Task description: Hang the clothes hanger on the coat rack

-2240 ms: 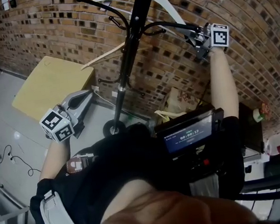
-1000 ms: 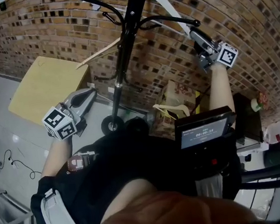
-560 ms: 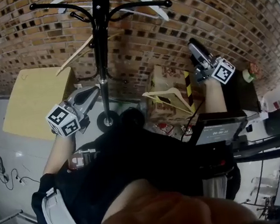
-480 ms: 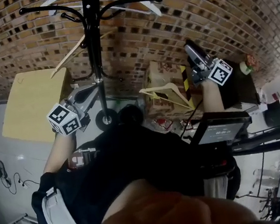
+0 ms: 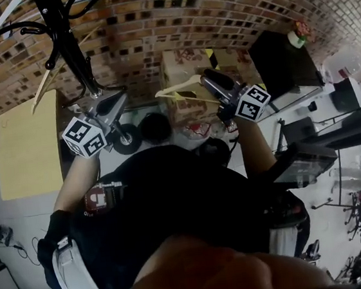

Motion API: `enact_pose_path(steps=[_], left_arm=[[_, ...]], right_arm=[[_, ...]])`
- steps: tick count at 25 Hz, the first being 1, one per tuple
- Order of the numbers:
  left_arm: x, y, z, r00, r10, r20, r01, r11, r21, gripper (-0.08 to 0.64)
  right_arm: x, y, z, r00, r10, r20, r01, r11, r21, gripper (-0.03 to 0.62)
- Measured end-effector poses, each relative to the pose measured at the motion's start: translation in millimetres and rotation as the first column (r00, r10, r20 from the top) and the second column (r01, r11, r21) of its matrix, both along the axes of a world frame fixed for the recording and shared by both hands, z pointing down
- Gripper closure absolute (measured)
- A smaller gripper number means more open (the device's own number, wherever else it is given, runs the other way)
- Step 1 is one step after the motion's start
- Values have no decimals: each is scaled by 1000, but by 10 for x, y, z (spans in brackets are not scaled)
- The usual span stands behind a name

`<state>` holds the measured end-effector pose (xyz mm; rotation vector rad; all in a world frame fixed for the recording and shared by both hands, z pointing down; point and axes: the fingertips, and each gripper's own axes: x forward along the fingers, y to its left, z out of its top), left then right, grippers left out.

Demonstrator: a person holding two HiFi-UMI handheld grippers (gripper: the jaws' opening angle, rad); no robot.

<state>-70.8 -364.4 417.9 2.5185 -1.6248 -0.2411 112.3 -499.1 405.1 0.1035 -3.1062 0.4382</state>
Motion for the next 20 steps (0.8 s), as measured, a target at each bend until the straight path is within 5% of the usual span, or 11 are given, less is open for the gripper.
enact_pose_path(steps=[10, 15, 20], left_arm=[[251, -161, 683, 999, 29, -12, -31, 994, -104, 566], [307, -58, 995, 999, 44, -23, -47, 984, -171, 566], [243, 20, 1069, 1000, 5, -28, -10, 983, -181, 566]], right_arm=[[34, 291, 952, 996, 80, -30, -82, 993, -84, 563], [-42, 486, 1327, 997, 39, -63, -50, 982, -180, 578], [-186, 581, 1469, 992, -29, -122, 6, 983, -185, 580]])
